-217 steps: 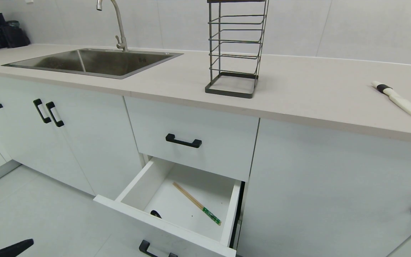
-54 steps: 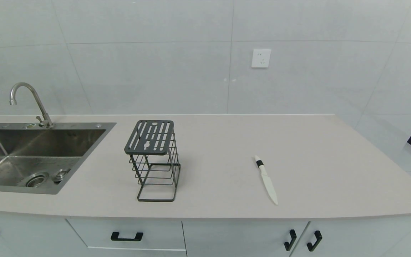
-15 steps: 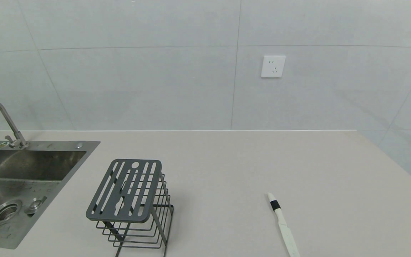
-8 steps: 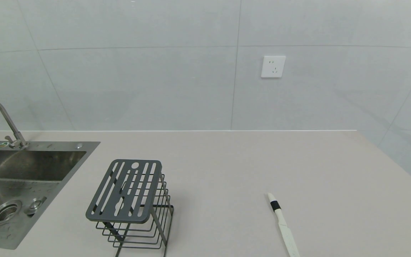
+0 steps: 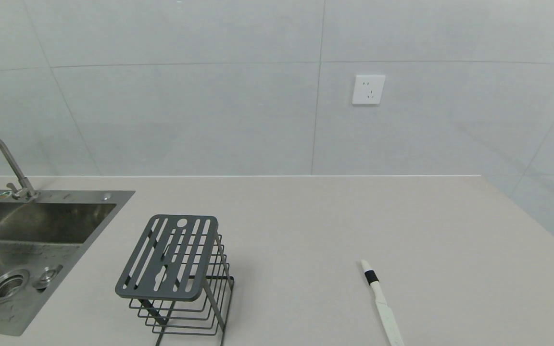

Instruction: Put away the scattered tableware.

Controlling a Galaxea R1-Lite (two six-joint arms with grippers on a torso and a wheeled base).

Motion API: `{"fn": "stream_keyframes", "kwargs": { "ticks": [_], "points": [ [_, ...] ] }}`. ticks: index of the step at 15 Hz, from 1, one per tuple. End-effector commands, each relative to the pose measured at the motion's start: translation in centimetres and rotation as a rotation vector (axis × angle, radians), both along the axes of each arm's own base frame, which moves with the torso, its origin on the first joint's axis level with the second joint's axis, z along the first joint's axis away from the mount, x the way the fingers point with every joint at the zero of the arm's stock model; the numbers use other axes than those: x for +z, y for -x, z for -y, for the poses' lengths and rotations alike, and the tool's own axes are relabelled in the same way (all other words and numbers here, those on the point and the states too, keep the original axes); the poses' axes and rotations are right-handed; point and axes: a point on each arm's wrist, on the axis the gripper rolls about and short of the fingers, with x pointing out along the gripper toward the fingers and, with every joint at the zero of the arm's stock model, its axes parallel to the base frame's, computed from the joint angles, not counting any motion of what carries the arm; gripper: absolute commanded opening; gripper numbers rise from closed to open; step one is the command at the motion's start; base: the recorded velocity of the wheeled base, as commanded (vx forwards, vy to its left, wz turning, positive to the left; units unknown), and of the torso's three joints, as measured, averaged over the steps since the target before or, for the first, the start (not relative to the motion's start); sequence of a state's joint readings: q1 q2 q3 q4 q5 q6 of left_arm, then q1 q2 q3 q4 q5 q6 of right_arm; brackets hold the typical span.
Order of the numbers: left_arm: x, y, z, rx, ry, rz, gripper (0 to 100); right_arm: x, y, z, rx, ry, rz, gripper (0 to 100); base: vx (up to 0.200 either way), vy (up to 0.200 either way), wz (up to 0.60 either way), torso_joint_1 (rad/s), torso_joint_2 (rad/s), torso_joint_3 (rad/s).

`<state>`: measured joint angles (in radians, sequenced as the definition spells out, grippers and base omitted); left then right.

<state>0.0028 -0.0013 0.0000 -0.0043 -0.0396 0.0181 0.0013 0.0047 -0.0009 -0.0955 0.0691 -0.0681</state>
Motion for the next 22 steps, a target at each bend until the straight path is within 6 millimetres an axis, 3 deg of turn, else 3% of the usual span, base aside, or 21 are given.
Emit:
{"fn": "stream_keyframes", "kwargs": {
  "ticks": [1,4,6,12,18,20,22],
  "points": [
    [0.0,0.0,0.0,0.0,0.0,-0.001,100,2.7,0.6,0.0,0.002,0.037,0.256,100,0.0,0.0,0.0,0.0,0.0,0.0],
    [0.0,0.0,0.0,0.0,0.0,-0.001,100,6.8,0.9,-0.2,0.052,0.07,0.321,100,0.0,0.0,0.0,0.0,0.0,0.0],
    [0.0,0.0,0.0,0.0,0.0,-0.001,100,9.0,-0.1,-0.2,0.058,0.074,0.227,100,0.0,0.0,0.0,0.0,0.0,0.0],
    [0.0,0.0,0.0,0.002,0.001,-0.003,100,7.4,-5.3,-0.6,0.236,0.061,-0.249,100,0.0,0.0,0.0,0.0,0.0,0.0],
    [0.0,0.0,0.0,0.002,0.001,-0.003,100,6.9,-10.0,-1.6,0.362,0.045,-0.505,100,0.0,0.0,0.0,0.0,0.0,0.0],
    [0.0,0.0,0.0,0.0,0.001,-0.003,100,7.0,-11.4,-2.6,0.465,0.069,-0.561,100,0.0,0.0,0.0,0.0,0.0,0.0],
    [0.0,0.0,0.0,0.002,0.003,-0.003,100,6.5,-14.0,-4.4,0.552,0.093,-0.648,100,0.0,0.0,0.0,0.0,0.0,0.0]
  ]
}}
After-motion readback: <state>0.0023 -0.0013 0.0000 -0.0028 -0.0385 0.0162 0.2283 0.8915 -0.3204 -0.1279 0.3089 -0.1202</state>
